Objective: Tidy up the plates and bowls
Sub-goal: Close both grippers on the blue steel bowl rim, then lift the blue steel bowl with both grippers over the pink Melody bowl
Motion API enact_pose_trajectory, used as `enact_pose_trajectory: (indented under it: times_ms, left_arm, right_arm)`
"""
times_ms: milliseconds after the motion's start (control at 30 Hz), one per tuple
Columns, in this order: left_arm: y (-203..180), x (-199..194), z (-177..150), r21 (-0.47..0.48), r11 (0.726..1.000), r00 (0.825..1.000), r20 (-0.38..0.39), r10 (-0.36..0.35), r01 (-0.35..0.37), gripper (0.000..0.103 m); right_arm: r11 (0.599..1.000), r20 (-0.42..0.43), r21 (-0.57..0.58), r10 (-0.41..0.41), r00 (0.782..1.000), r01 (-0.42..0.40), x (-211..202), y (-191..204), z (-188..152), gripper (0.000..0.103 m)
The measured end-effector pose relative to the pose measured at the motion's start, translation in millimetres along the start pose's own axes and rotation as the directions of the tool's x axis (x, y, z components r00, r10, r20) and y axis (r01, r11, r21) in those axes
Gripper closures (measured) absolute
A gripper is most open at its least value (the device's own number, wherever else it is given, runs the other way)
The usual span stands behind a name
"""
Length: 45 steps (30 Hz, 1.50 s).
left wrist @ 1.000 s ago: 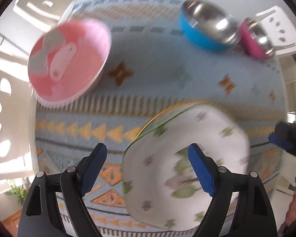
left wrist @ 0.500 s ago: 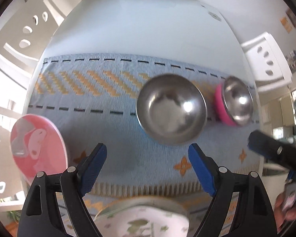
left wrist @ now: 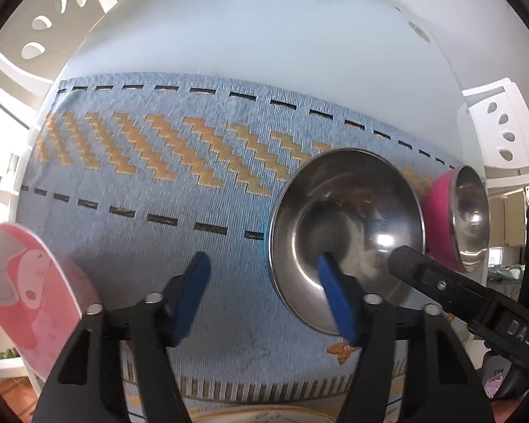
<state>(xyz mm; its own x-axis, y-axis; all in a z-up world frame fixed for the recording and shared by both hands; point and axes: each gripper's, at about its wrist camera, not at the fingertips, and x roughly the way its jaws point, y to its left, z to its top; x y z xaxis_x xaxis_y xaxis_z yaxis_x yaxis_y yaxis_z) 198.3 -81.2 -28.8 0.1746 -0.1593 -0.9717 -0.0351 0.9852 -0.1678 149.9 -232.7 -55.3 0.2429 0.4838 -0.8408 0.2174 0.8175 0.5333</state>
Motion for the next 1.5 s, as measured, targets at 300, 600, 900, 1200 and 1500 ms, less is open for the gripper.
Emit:
enact_pose_trajectory:
  times_ms: [300,600,900,1200,1500]
  left_arm:
    - [-5,16,4,0.015,0.999,0.999,-0.021,-0.037,0.037,0.087]
    - [-10,7,4,0.026,0.999,0.999,0.002,-0.044,0.044,0.089]
    - [8,-35,-1,0.024,0.999,0.997,0.064,-0.049,0.047,0.089]
    - [53,-85,-17,-0.026,0.998,0.989,0.138,-0.046,0.050,0.089]
    - [117,-118,-35,-0.099,0.995,0.984,0.178,-0.001,0.019,0.089]
  right_arm:
    - [0.999,0.000,-0.006,-0.045,0.999,0.045,8,-11,4,0.086]
    - [0.996,0.024,-0.049,-0.073,0.997,0.074,-3,0,-2,0.087]
    - [0.993,0.049,-0.092,-0.074,0.996,0.078,-21,37,-11,0.087]
    - [0.984,0.055,-0.168,-0.045,0.998,0.053,-31,90,-38,0.087]
    - [0.969,0.015,-0.245,-0.023,1.000,0.026,-8,153,-68,0.087]
